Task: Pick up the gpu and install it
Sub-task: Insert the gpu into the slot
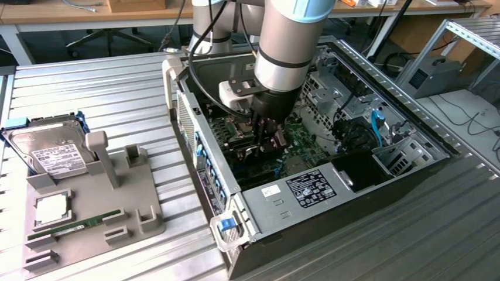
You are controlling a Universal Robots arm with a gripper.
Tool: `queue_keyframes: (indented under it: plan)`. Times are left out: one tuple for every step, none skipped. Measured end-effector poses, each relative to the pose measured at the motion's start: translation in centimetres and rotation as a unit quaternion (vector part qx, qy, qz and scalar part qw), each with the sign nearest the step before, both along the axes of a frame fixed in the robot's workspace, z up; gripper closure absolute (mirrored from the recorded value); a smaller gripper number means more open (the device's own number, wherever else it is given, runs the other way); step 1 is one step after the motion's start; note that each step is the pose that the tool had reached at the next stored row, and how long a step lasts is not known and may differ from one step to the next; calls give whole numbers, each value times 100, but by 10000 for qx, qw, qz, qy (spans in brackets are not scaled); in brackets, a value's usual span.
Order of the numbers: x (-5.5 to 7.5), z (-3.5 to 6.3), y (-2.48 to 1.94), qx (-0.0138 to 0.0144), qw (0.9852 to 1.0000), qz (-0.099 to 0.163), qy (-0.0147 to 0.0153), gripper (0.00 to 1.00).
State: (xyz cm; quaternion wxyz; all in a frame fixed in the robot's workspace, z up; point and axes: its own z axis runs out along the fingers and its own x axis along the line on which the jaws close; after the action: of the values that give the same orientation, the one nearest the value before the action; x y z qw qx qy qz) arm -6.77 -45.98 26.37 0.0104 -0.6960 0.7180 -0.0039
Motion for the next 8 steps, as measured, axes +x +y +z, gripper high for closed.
queue_keyframes:
  plan:
    - [0,-1,0,-1,10000,-1,1,73]
    - [0,-4,0,-1,10000,-1,0,73]
    - [0,-5,0,-1,10000,-2,0,73]
    - [0,-5,0,0,10000,-3,0,73]
    - [-1,-6,0,0,10000,-3,0,73]
    - [-1,-6,0,0,10000,-3,0,73]
    - [0,-6,0,0,10000,-3,0,73]
    - [-1,-6,0,0,10000,-3,0,73]
